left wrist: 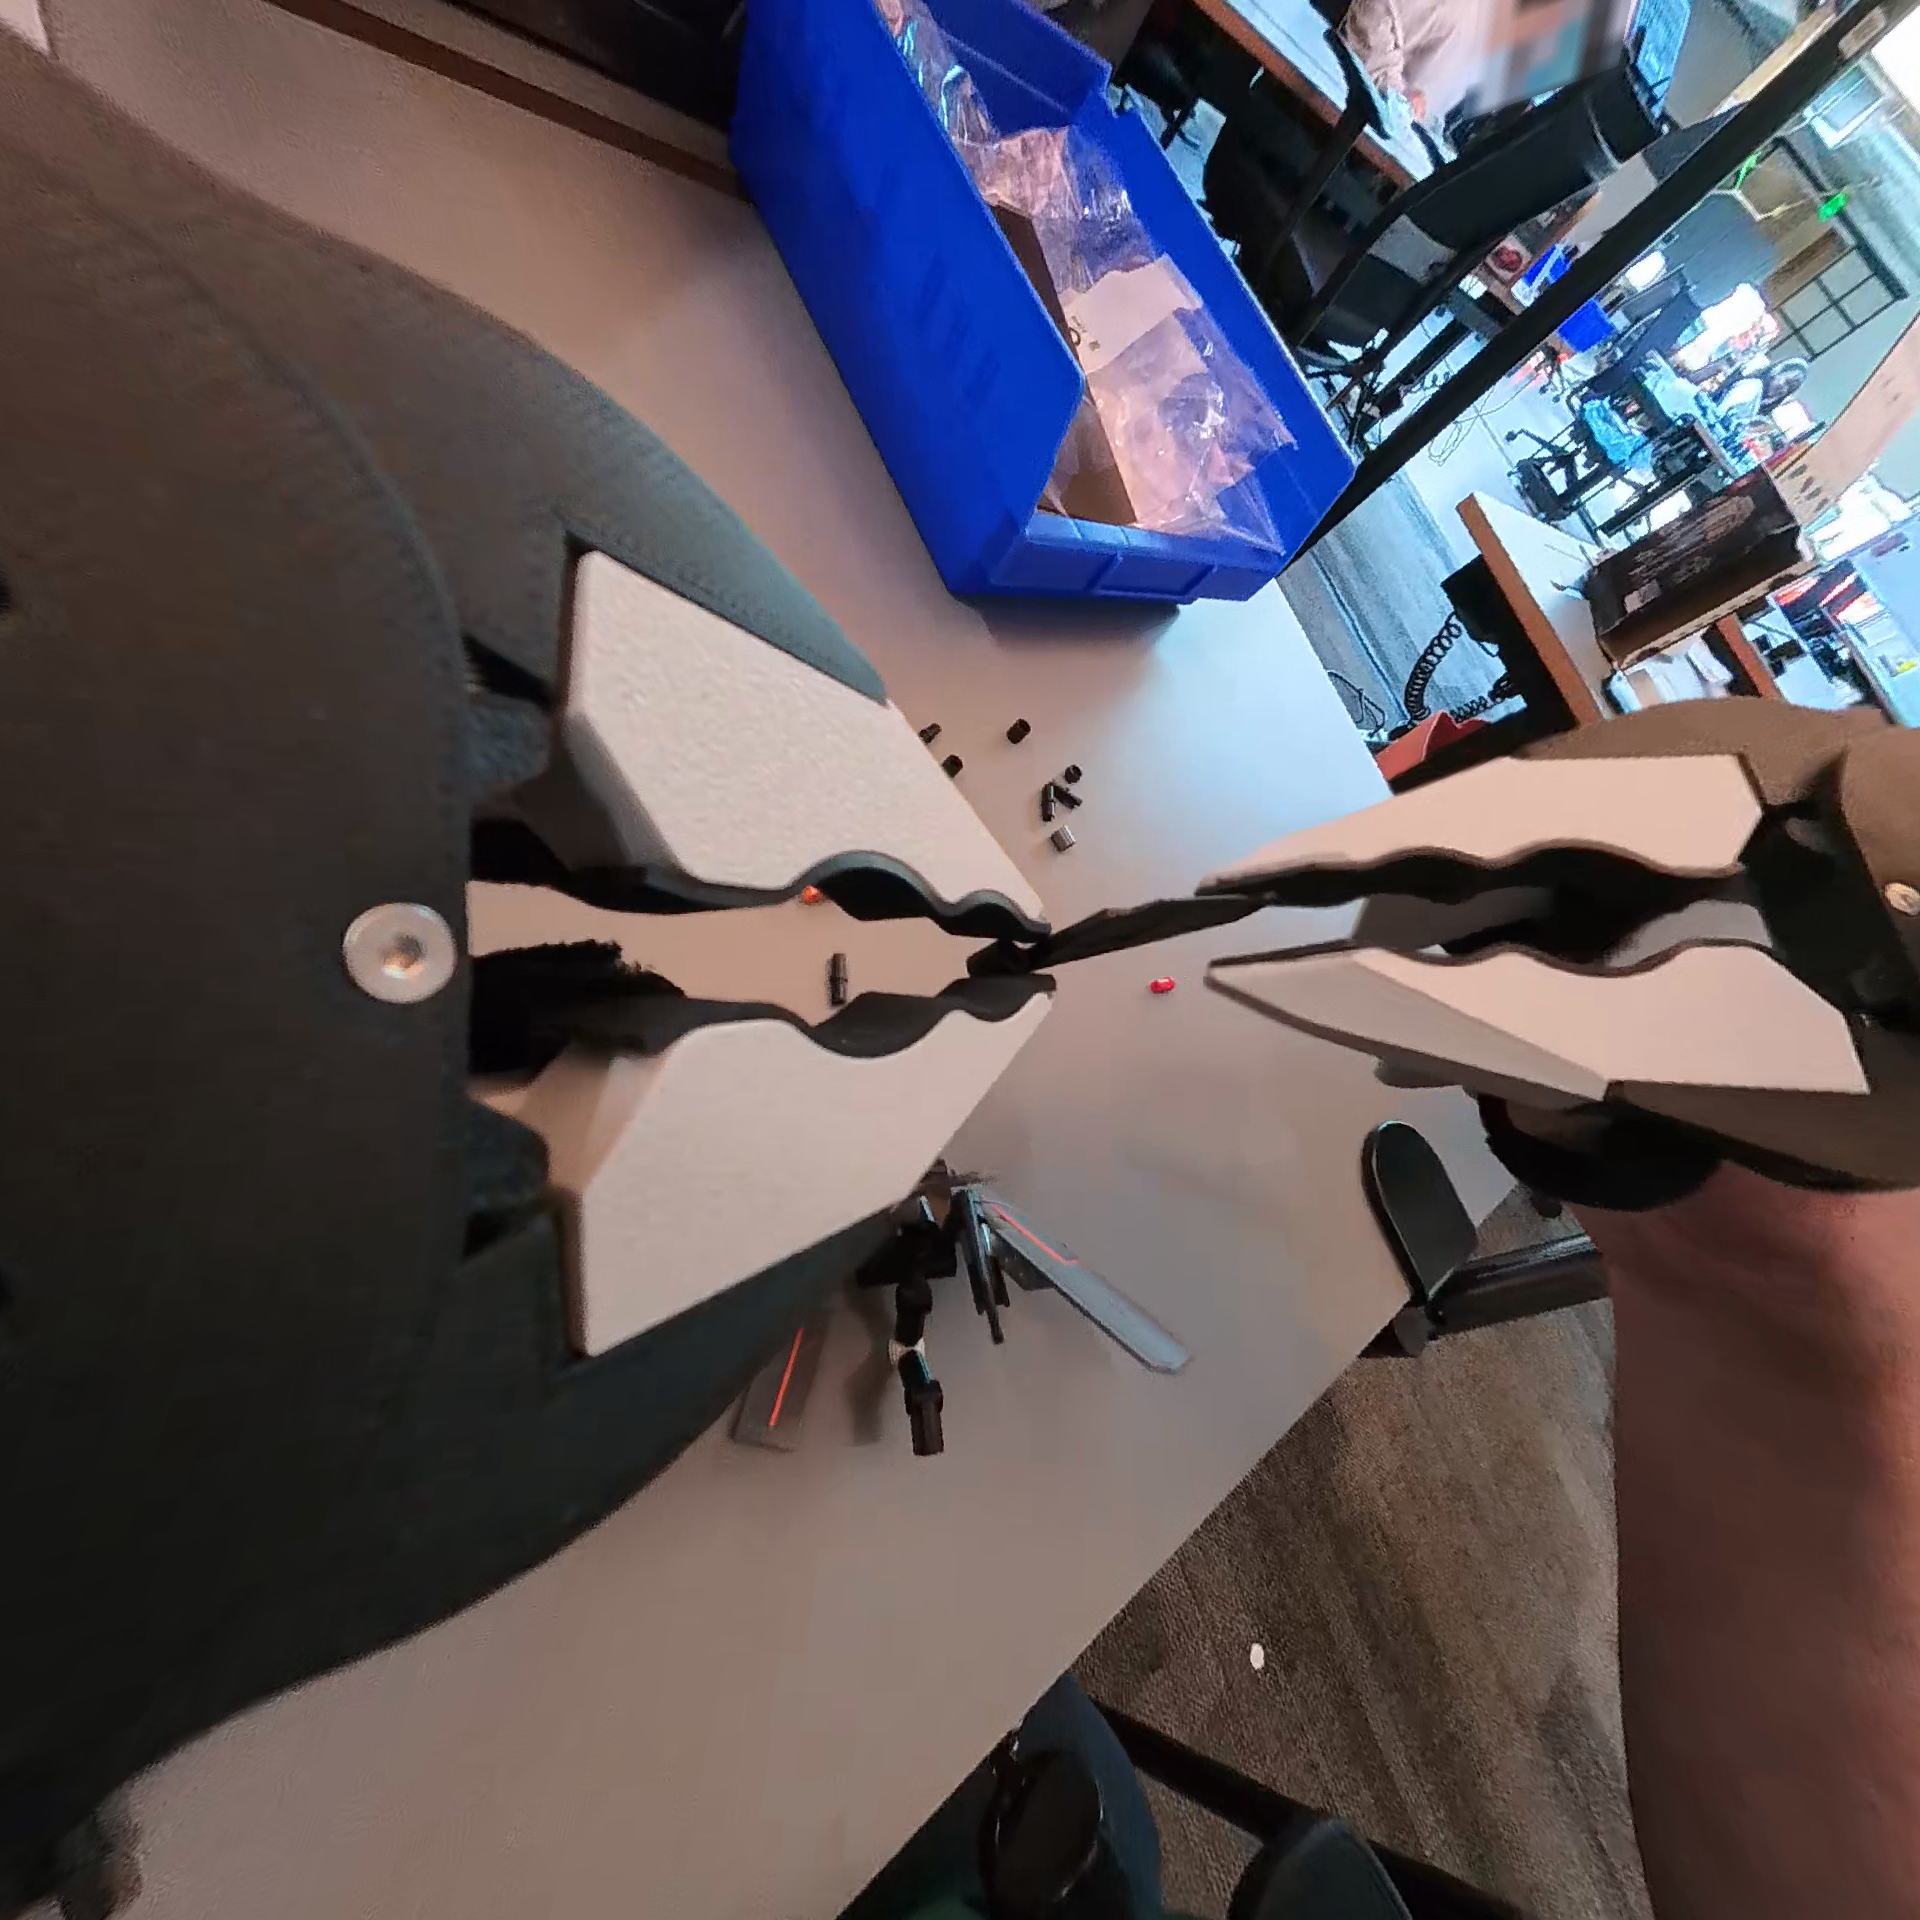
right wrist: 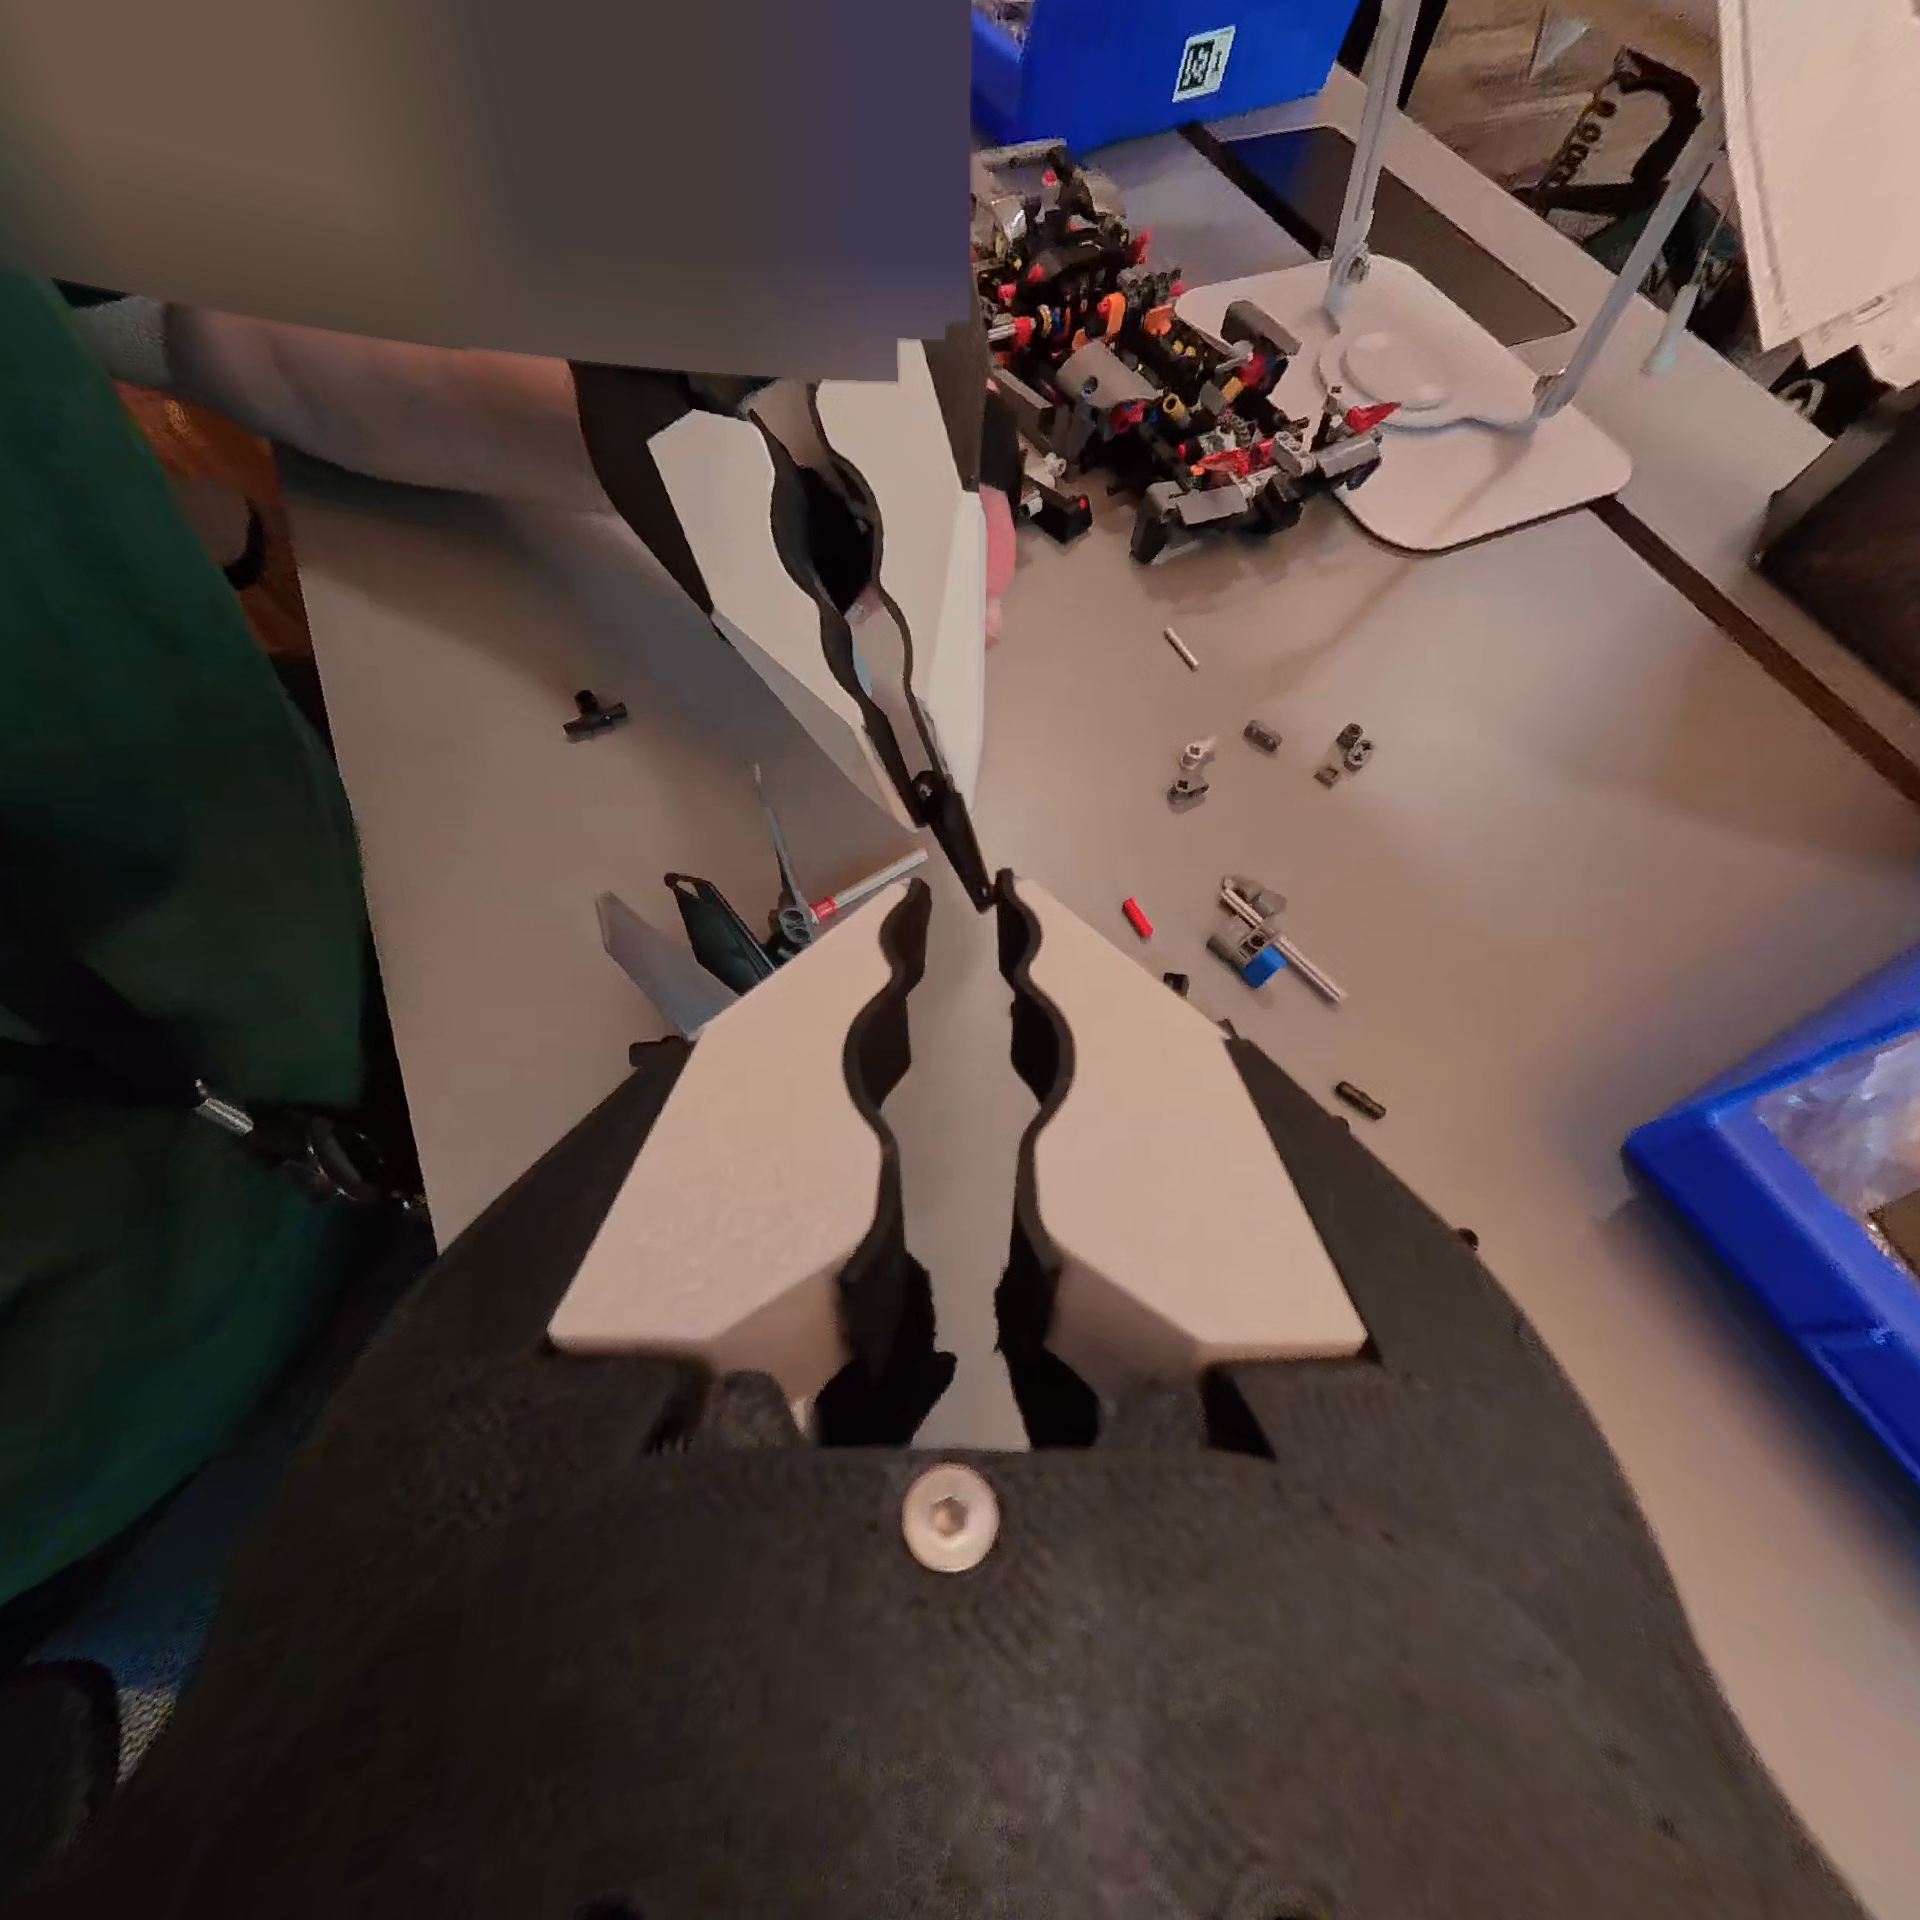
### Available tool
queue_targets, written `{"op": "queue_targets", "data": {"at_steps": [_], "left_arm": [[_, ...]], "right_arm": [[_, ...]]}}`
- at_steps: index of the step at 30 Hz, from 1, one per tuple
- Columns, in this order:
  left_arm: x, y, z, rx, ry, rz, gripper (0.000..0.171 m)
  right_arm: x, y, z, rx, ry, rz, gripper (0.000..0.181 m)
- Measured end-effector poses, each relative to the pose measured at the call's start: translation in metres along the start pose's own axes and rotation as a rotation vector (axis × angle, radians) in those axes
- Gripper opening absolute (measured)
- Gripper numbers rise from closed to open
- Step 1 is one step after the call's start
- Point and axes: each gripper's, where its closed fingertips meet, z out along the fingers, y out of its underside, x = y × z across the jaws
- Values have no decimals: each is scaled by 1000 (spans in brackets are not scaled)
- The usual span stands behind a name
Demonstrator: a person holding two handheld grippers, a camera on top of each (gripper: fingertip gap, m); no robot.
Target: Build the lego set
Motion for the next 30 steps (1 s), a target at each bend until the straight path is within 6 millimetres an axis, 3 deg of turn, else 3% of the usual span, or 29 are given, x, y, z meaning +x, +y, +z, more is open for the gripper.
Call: {"op": "queue_targets", "data": {"at_steps": [13,17,25,30], "left_arm": [[-2,-8,-7,36,-5,-14,5],[-2,-4,-11,33,19,-70,18],[7,18,-33,-21,36,-242,26],[12,15,-24,2,88,-340,22]], "right_arm": [[-7,-12,3,-52,-12,-19,0],[-2,-12,1,-54,10,-26,0],[-2,17,-8,-131,-73,-43,0],[-4,22,3,-182,-197,-113,0]]}}
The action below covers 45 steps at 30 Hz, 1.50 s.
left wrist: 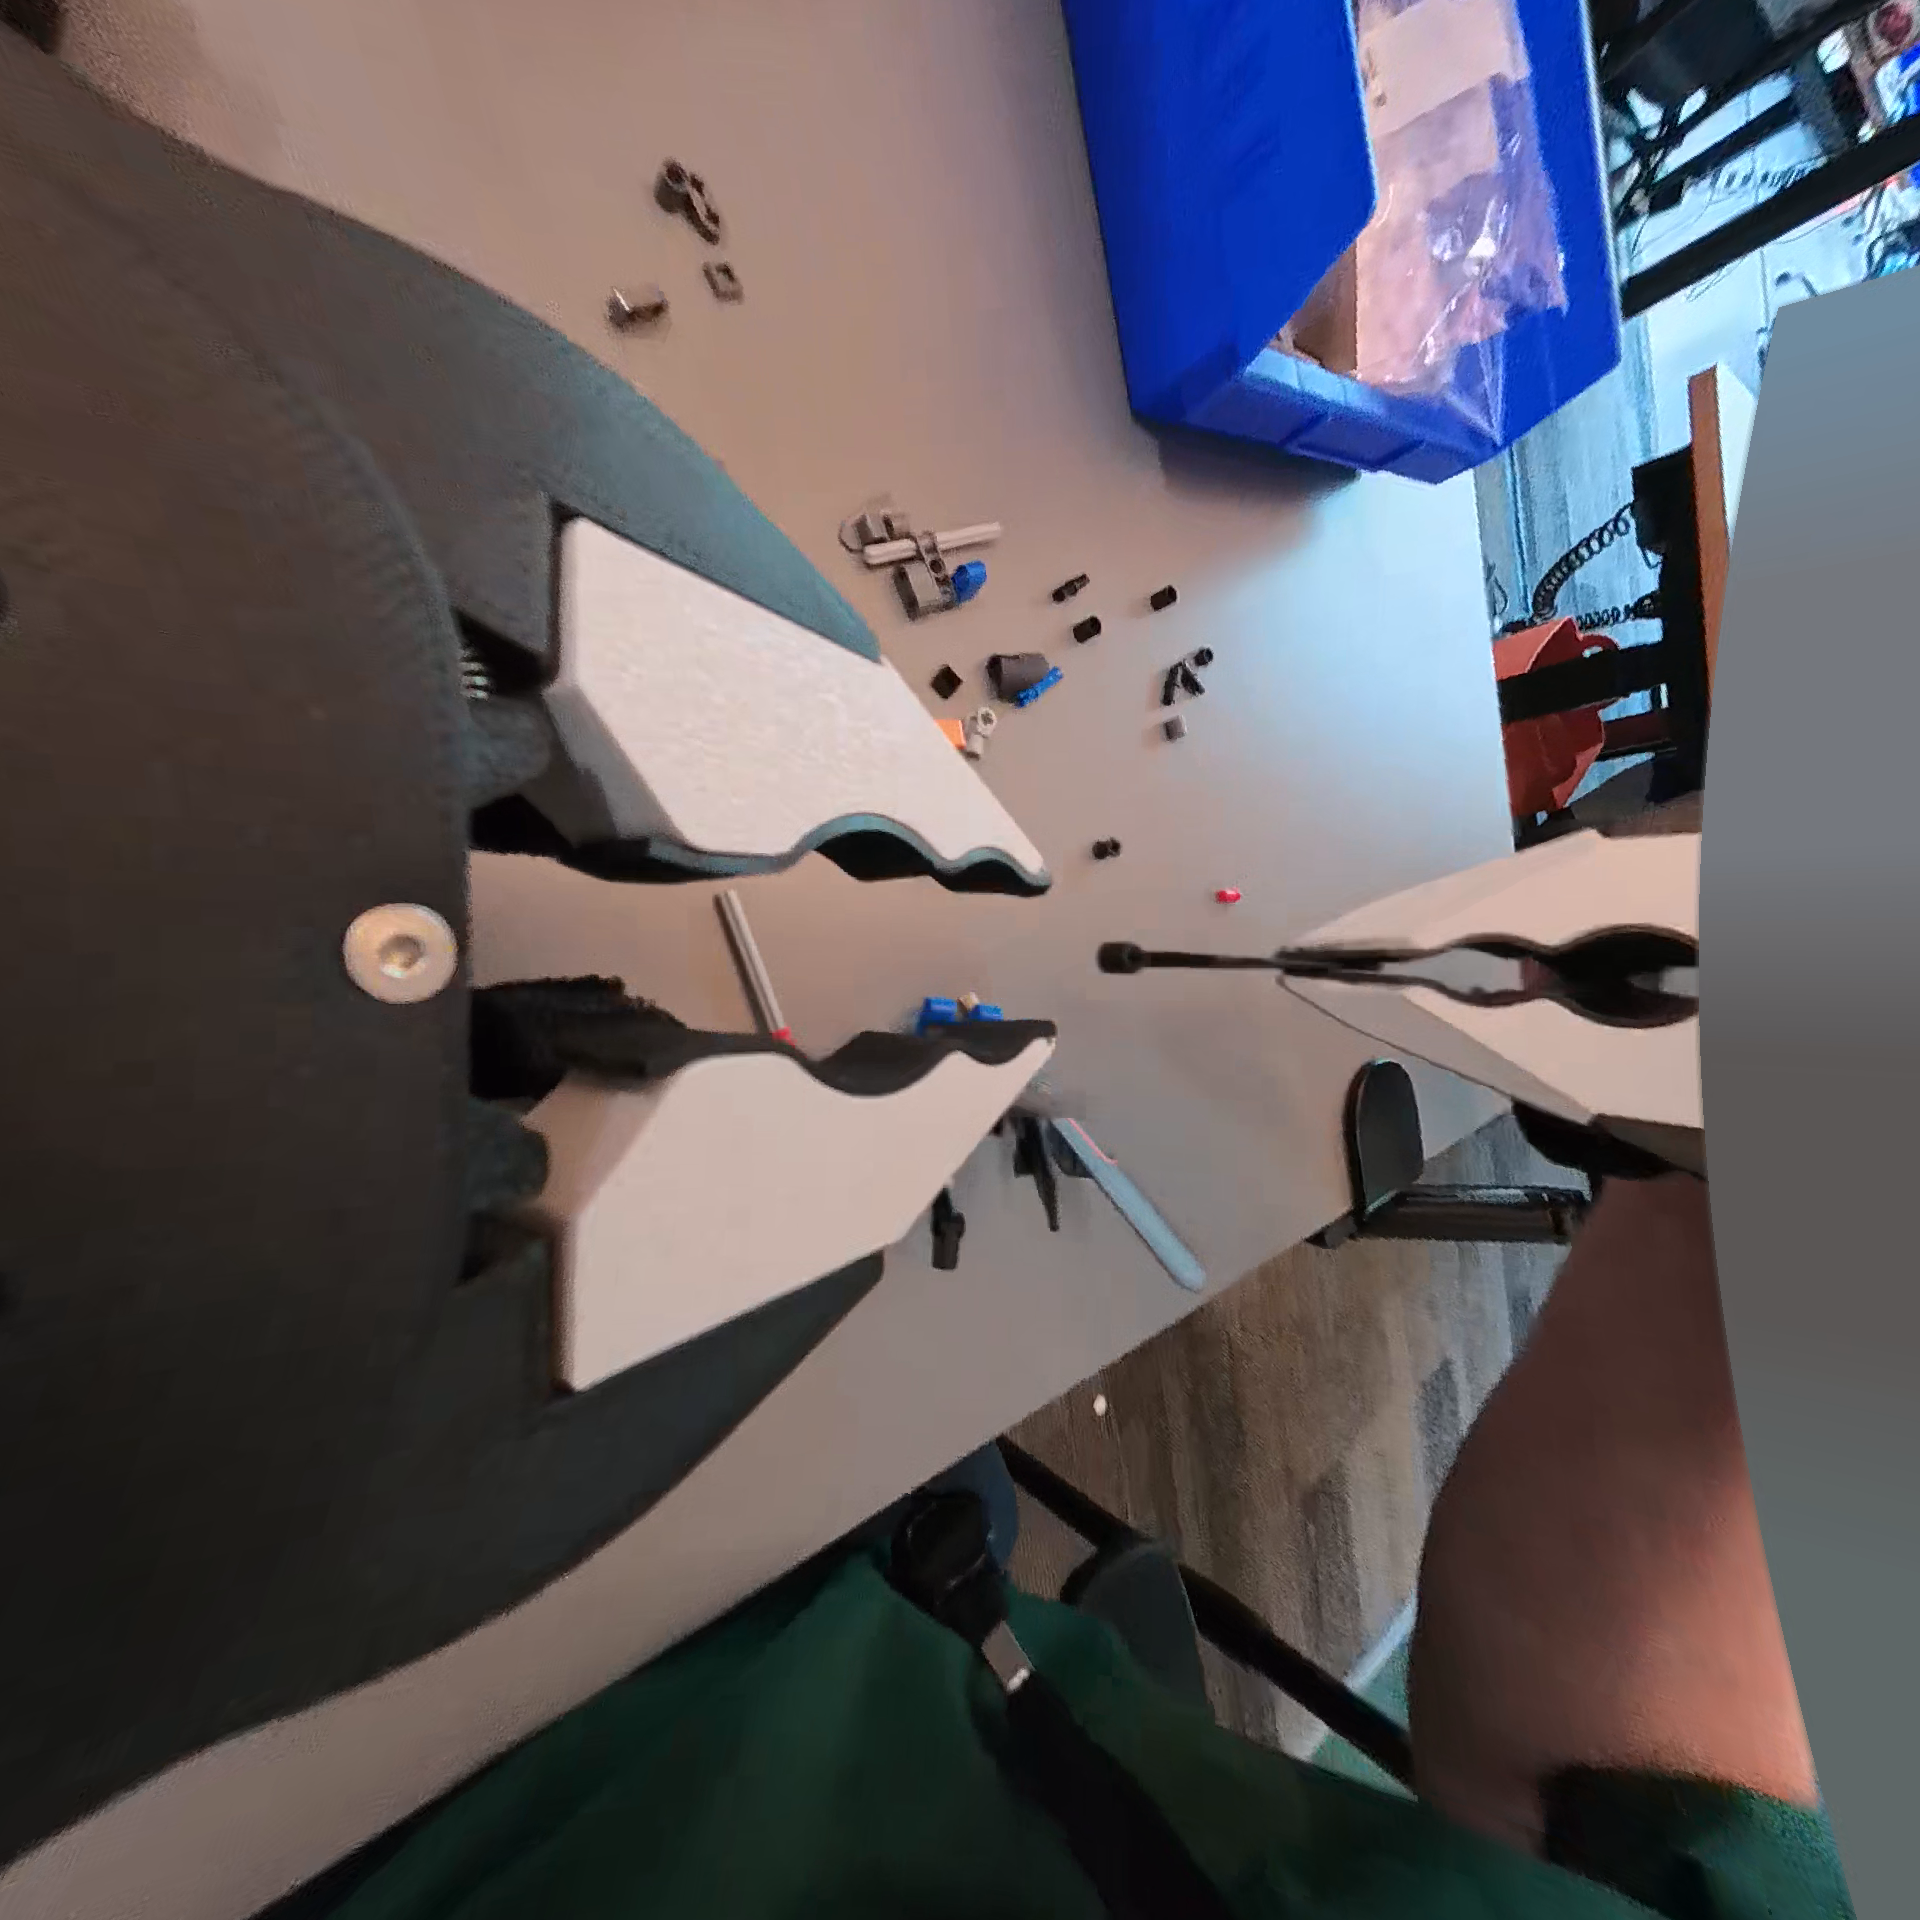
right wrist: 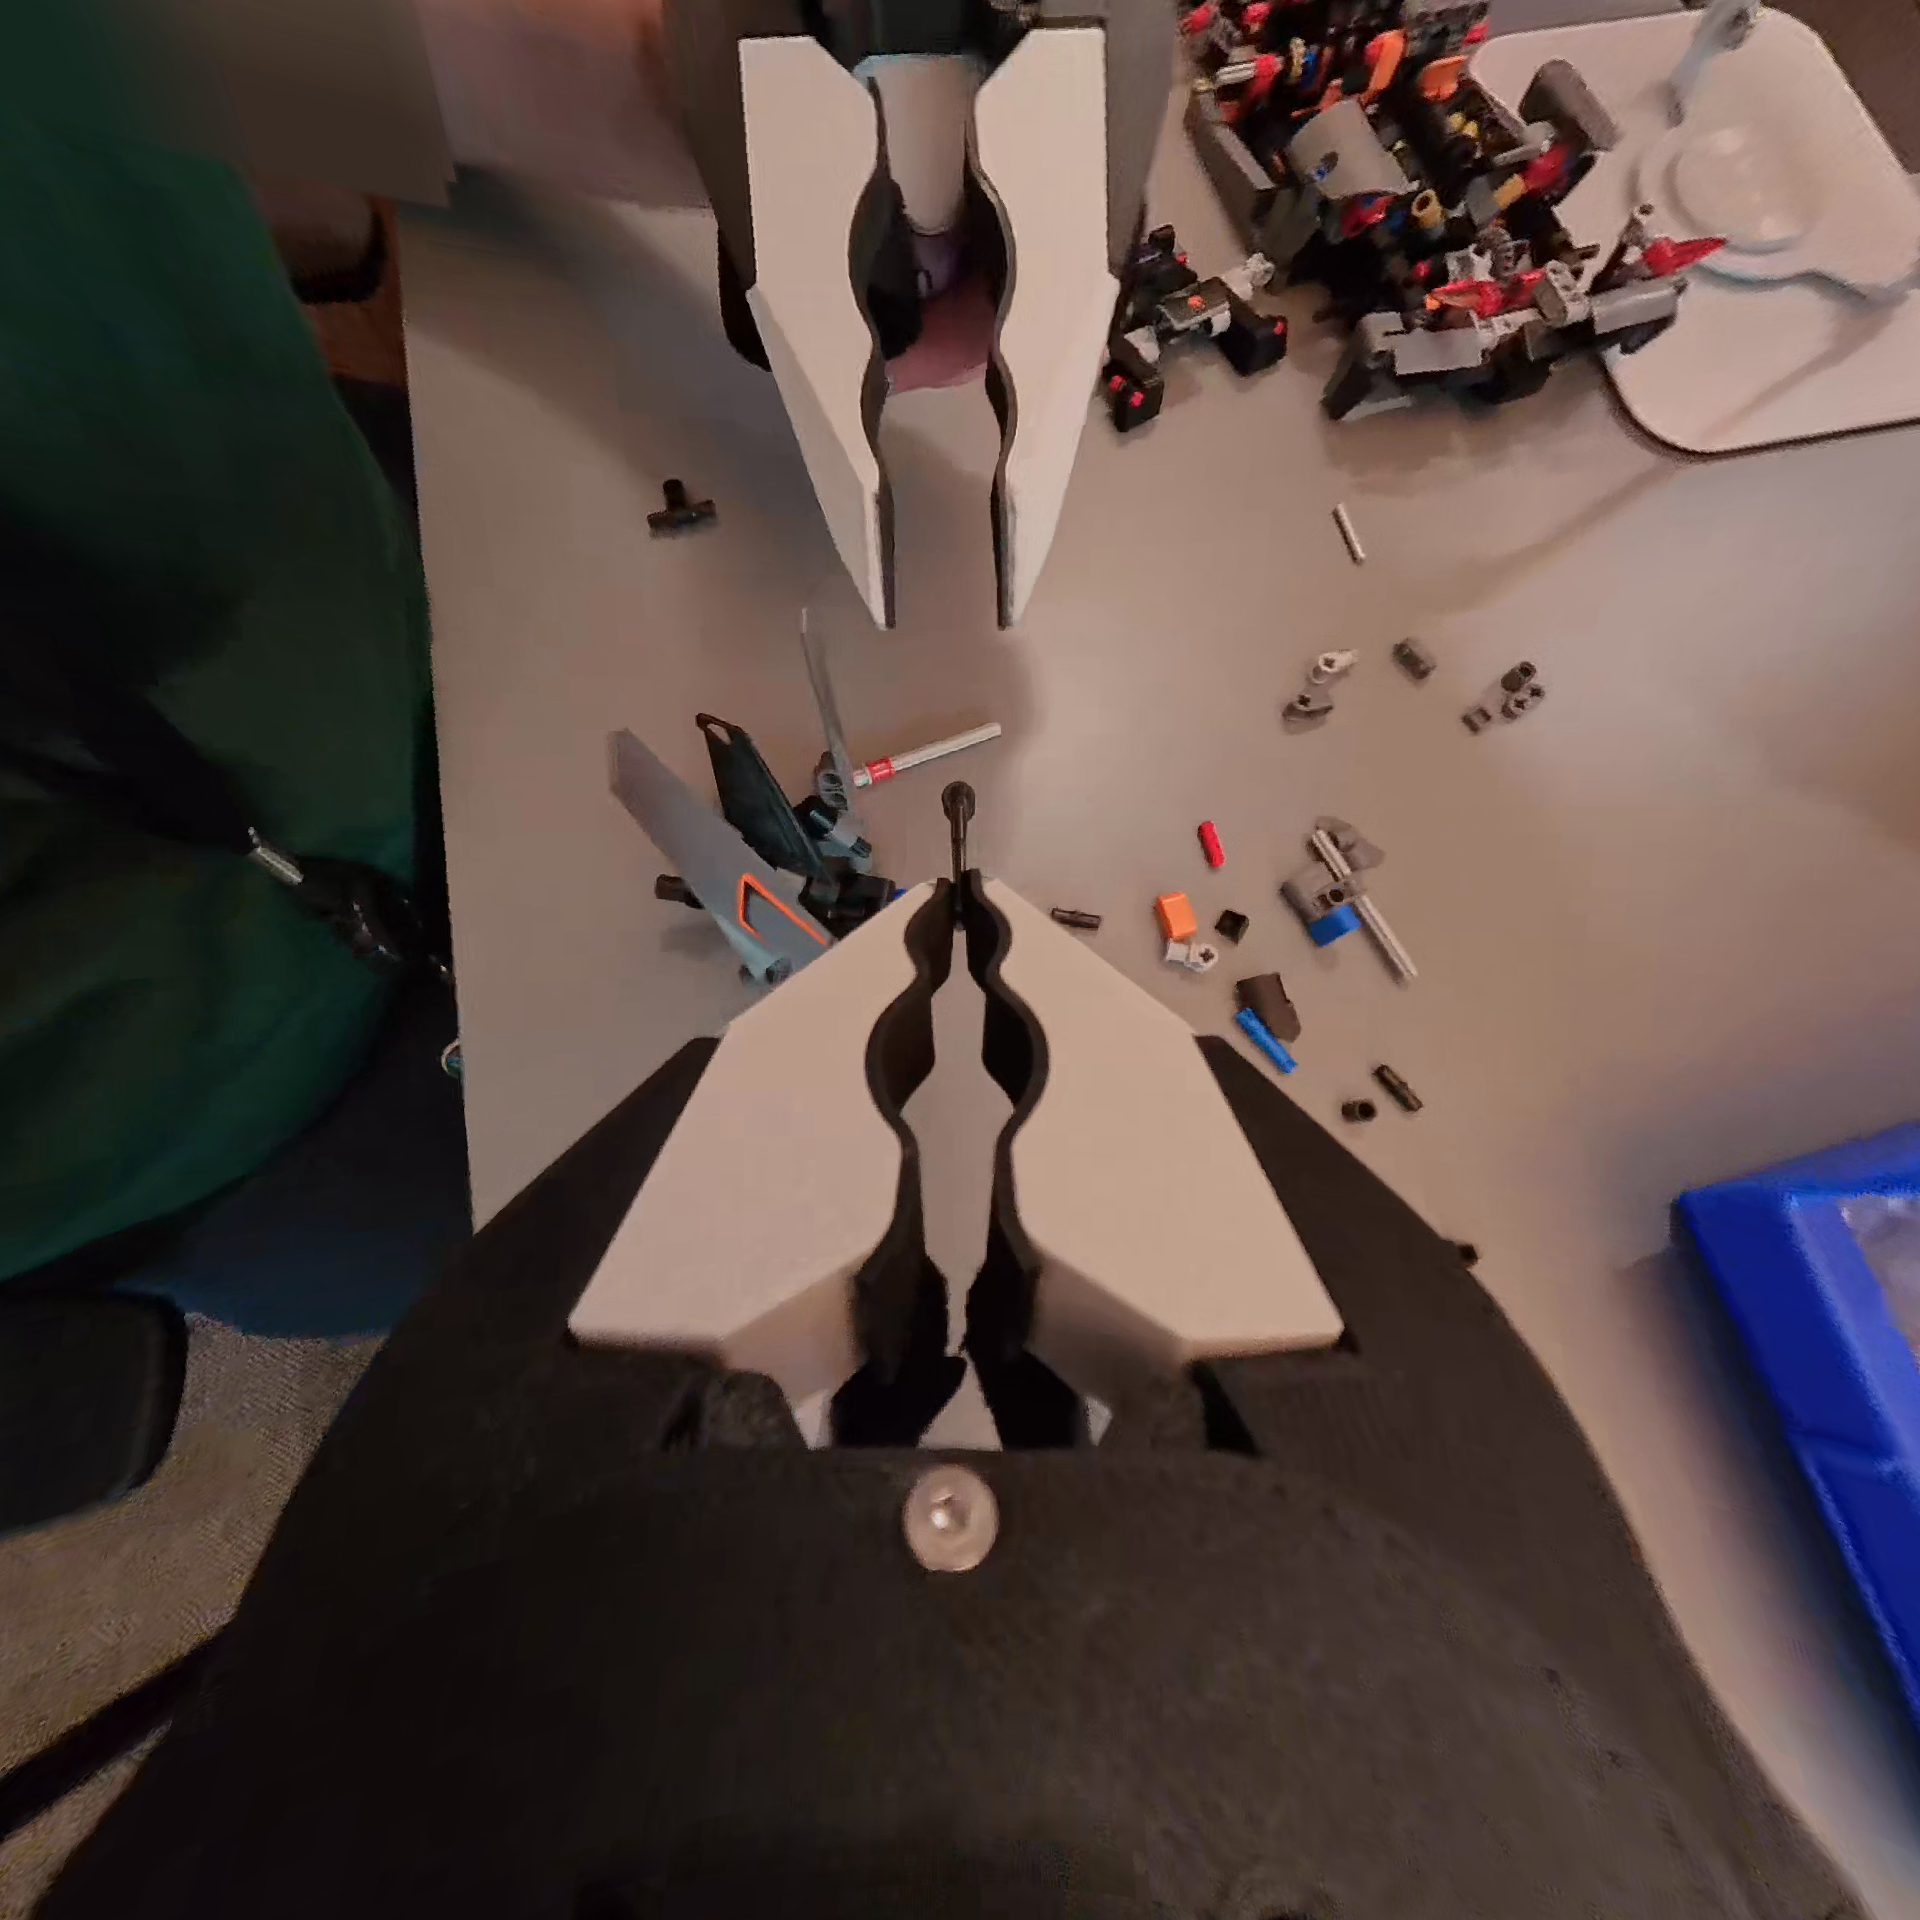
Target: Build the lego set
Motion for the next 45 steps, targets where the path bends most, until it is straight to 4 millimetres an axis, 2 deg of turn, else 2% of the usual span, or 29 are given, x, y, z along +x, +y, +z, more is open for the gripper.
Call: {"op": "queue_targets", "data": {"at_steps": [3,6,10,14,16,19,26,29,32,35,36,37,39,42,45], "left_arm": [[-4,-9,12,-6,48,-24,20],[-10,-9,21,-43,30,31,20],[-16,-8,23,-50,-25,73,7],[-21,-12,21,-28,-91,113,5],[-26,-16,17,-12,-167,158,5],[-42,-18,8,-75,-370,340,5],[-47,-34,1,-144,-563,729,5],[-43,-39,2,-157,-571,851,5],[-39,-46,0,-151,-580,938,5],[-36,-48,0,-146,-574,992,5],[-34,-49,1,-138,-565,1010,5],[-31,-50,2,-128,-558,1022,5],[-29,-51,3,-123,-560,1040,5],[-28,-52,4,-109,-564,1059,5],[-32,-52,2,-106,-575,1075,5]], "right_arm": [[11,-8,4,0,-13,-43,0],[17,-18,2,18,-11,-73,0],[16,-25,-2,39,-20,-106,0],[22,-31,-4,54,12,-89,1],[33,-32,-8,62,65,-18,14],[38,-32,-17,114,89,171,16],[23,-43,-19,262,96,364,22],[23,-51,-25,349,73,502,24],[14,-57,-25,390,-15,583,21],[10,-61,-24,413,-49,640,12],[8,-62,-24,414,-59,645,2],[7,-61,-23,404,-58,653,0],[5,-65,-25,434,-73,657,0],[9,-61,-25,430,-43,689,0],[12,-58,-30,460,-46,771,11]]}}
